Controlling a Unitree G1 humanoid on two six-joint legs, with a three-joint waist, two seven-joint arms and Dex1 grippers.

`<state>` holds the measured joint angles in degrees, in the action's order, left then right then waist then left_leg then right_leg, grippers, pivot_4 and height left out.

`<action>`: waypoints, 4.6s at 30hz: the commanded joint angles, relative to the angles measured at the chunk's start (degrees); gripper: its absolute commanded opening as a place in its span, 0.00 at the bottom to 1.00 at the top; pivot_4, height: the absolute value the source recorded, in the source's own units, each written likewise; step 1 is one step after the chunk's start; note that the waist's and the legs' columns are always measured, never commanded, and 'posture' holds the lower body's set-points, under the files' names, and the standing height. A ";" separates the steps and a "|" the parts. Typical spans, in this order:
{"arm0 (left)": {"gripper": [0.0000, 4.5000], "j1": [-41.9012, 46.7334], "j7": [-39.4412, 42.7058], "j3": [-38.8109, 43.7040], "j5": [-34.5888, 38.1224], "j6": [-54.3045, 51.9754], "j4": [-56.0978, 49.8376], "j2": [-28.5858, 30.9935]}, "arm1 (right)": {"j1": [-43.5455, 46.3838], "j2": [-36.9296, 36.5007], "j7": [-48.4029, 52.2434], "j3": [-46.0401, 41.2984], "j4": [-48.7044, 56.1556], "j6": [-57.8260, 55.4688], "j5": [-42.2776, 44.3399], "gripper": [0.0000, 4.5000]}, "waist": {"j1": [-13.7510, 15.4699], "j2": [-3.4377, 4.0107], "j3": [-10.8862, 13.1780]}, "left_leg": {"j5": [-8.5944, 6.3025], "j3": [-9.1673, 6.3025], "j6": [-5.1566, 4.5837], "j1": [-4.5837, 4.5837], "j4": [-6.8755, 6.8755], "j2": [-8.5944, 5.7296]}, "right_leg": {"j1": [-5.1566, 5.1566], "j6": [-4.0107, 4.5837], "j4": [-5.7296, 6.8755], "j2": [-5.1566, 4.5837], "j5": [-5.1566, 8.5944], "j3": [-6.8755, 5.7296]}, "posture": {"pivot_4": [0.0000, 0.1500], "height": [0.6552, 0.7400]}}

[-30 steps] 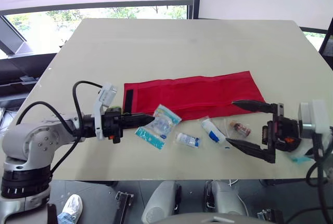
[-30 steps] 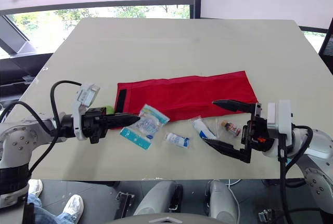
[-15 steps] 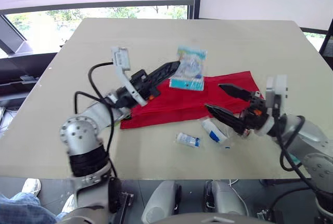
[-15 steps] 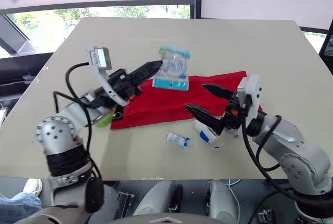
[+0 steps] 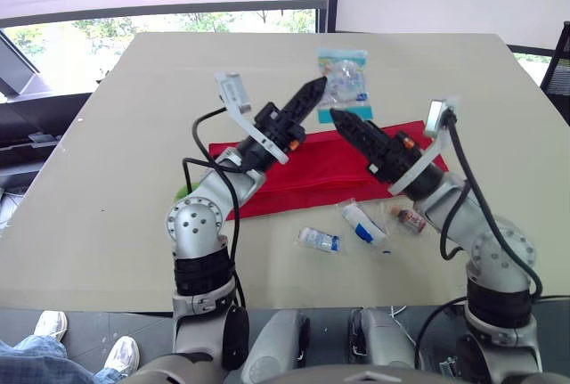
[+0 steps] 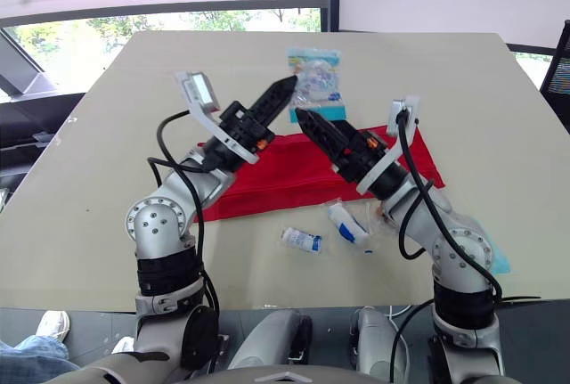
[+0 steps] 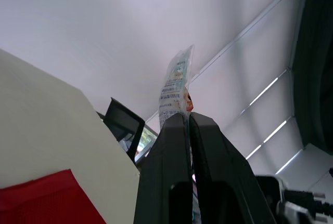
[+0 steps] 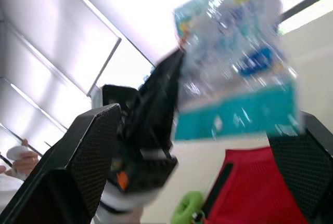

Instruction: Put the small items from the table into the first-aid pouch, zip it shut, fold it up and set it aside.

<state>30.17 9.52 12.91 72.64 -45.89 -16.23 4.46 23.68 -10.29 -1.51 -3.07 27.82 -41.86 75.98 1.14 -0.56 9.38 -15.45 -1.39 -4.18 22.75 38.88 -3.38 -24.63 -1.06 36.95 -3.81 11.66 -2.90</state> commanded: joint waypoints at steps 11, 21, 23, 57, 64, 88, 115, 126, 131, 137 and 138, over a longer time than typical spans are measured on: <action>0.00 -3.56 6.24 -3.89 -3.72 1.57 -2.62 4.04 | 3.68 3.64 0.84 -0.86 -2.11 4.49 -3.56 0.04 | -0.45 0.02 0.01 | 0.00 0.03 0.00 -0.01 -0.02 0.03 | -0.03 0.00 0.03 0.11 0.00 0.08 | 1.00 0.99; 0.17 -4.78 8.06 -3.79 -4.31 1.49 -2.30 6.46 | 2.89 2.13 1.57 -1.59 -1.42 3.82 -3.17 0.03 | -0.44 0.02 0.01 | 0.00 0.01 0.00 -0.01 -0.02 0.02 | -0.04 0.00 0.03 0.13 0.00 0.15 | 1.00 0.99; 0.29 -4.86 9.46 -3.16 -5.01 1.42 -2.06 8.85 | 2.43 0.71 2.21 -1.99 -1.45 3.25 -3.00 0.03 | -0.44 0.02 0.01 | 0.00 0.01 -0.01 -0.01 -0.02 0.02 | -0.04 0.00 0.03 0.14 0.00 0.15 | 1.00 0.99; 0.99 -13.52 46.07 -2.52 -32.39 13.23 8.07 46.61 | -14.04 -29.79 30.80 -8.33 5.27 -5.16 -5.51 0.03 | -0.22 0.05 0.08 | -0.13 0.05 -0.21 0.00 -0.36 0.13 | -0.11 0.16 -0.21 0.02 0.12 0.13 | 1.00 0.99; 0.99 -17.72 51.28 -4.40 -49.77 35.58 16.47 49.87 | -18.83 -33.21 37.23 -15.08 7.64 -0.77 -8.37 0.03 | 0.00 0.05 0.09 | -0.21 0.05 -0.32 0.06 -0.47 0.14 | -0.11 0.23 -0.39 -0.22 0.15 0.01 | 1.00 0.99; 0.99 0.10 65.50 -14.72 -58.82 40.43 40.49 45.63 | -19.47 -35.43 47.77 -5.80 8.83 9.06 -29.92 0.03 | 0.00 -0.03 0.17 | -0.21 0.02 -0.34 0.16 -0.39 0.14 | -0.09 -0.06 -0.46 -0.25 -0.02 -0.21 | 1.00 0.99; 0.32 5.53 66.96 -20.36 -69.22 55.56 52.74 41.85 | -19.40 -33.05 43.38 -5.25 11.39 8.33 -29.95 0.03 | -0.08 -0.10 0.20 | -0.24 -0.01 -0.39 0.13 -0.14 0.13 | -0.07 -0.07 -0.18 -0.24 -0.03 -0.23 | 1.00 0.99; 0.03 5.38 72.02 -18.75 -64.04 45.61 51.31 40.71 | -19.75 -32.72 42.91 -5.14 11.86 8.33 -30.33 0.03 | -0.16 -0.09 0.18 | -0.24 0.00 -0.39 0.11 -0.12 0.12 | -0.05 -0.08 -0.16 -0.23 -0.02 -0.25 | 1.00 0.99; 0.03 3.85 74.47 -17.11 -60.39 38.24 45.50 42.03 | -19.70 -31.89 41.31 -5.03 12.42 7.29 -29.15 0.03 | -0.31 -0.10 0.18 | -0.20 0.00 -0.32 0.13 -0.08 0.11 | -0.05 -0.08 -0.16 -0.21 -0.02 -0.24 | 1.00 0.99; 0.03 1.74 70.93 -13.35 -54.65 27.24 35.58 40.45 | -17.70 -25.01 29.90 -0.31 13.57 -1.45 -22.55 0.03 | -0.31 -0.12 0.18 | -0.13 -0.03 -0.20 0.14 -0.05 0.15 | -0.06 -0.07 -0.14 -0.21 -0.02 -0.23 | 1.00 0.99; 0.03 1.27 69.31 -12.60 -53.59 25.22 33.81 39.53 | -17.19 -23.66 28.03 0.86 13.50 -2.94 -21.83 0.03 | -0.28 -0.12 0.18 | -0.13 -0.04 -0.21 0.14 -0.05 0.15 | -0.07 -0.06 -0.14 -0.22 -0.02 -0.23 | 1.00 0.99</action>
<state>31.32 80.52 -1.69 16.41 -18.24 21.02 44.41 5.61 -34.40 29.13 -2.73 39.46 -43.15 52.14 0.86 -0.68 9.56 -15.58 -1.44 -4.39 22.89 38.83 -3.23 -24.70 -1.12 36.82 -4.03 11.64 -3.13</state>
